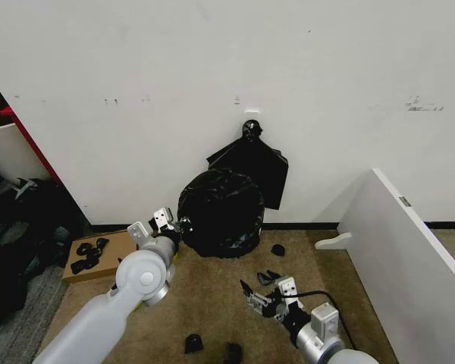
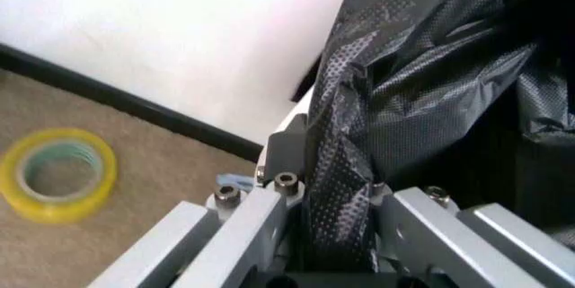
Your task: Place the garbage bag over the trash bin.
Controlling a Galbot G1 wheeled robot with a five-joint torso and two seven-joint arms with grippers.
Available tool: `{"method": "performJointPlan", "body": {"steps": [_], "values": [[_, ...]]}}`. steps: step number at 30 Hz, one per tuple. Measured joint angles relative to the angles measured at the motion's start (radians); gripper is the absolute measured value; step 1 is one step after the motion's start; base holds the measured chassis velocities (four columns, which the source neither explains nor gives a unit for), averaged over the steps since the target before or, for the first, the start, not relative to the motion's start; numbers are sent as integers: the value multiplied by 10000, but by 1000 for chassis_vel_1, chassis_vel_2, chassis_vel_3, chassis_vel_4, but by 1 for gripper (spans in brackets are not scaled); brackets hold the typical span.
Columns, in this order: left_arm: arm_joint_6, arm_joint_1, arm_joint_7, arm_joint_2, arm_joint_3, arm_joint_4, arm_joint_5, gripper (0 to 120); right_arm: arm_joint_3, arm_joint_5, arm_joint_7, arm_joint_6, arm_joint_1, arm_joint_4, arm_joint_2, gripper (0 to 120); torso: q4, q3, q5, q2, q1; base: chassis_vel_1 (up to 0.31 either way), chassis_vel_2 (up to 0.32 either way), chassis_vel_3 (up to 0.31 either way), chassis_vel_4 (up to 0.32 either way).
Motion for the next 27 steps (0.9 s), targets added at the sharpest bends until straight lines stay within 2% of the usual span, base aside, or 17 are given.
{"method": "performJointPlan", "body": {"steps": [1, 2, 3, 5, 10, 11, 14, 16, 17, 20, 27], "values": [[-34, 25, 28, -4, 29, 26, 166, 1, 36, 80, 64, -52, -4, 88, -8, 96, -1, 0, -1, 0, 0, 0, 0, 0, 0], [-181, 109, 140, -34, 164, 143, 937, 1, 100, 428, 452, -253, 75, 377, -52, 98, -4, 0, -1, 0, 0, 0, 0, 0, 0], [-181, 109, 140, -34, 164, 143, 937, 1, 100, 428, 452, -253, 75, 377, -52, 98, -4, 0, -1, 0, 0, 0, 0, 0, 0], [-294, 179, 253, -88, 380, 263, 1810, 1, 115, 903, 877, -461, 339, 574, -120, 98, 0, 0, 3, 0, 0, 0, 0, 0, 0], [-372, 231, 505, -200, 998, 520, 3554, 1, -31, 2053, 1444, -925, 1244, 659, -312, 81, -3, 1, 1, 0, 0, 0, 0, 0, 0], [-372, 231, 505, -200, 998, 520, 3554, 1, -31, 2053, 1444, -925, 1244, 659, -312, 81, -3, 1, 1, 0, 0, 0, 0, 0, 0], [-371, 216, 595, -215, 1418, 568, 4264, 1, -266, 2857, 1841, -1294, 1961, 521, -319, 69, 2, 2, 0, 0, 0, 0, 0, 0, 0], [-347, 172, 636, -218, 1686, 581, 4630, 1, -405, 3263, 2157, -1541, 2388, 376, -253, 57, -4, 1, 1, 0, 0, 0, 0, 0, 0], [-347, 172, 636, -218, 1686, 581, 4630, 1, -405, 3263, 2157, -1541, 2388, 376, -253, 57, -4, 1, 1, 0, 0, 0, 0, 0, 0], [-341, 163, 719, -192, 1954, 614, 5160, 1, -708, 4087, 2846, -1951, 3229, 71, -94, 46, -1, 2, 1, 0, 0, 0, 0, 0, 0], [-317, 184, 751, -194, 2135, 536, 5328, 1, -1597, 4751, 3916, -2395, 4655, -784, 503, 20, -2, 2, 0, 0, 0, 0, 0, 0, 0]]}}
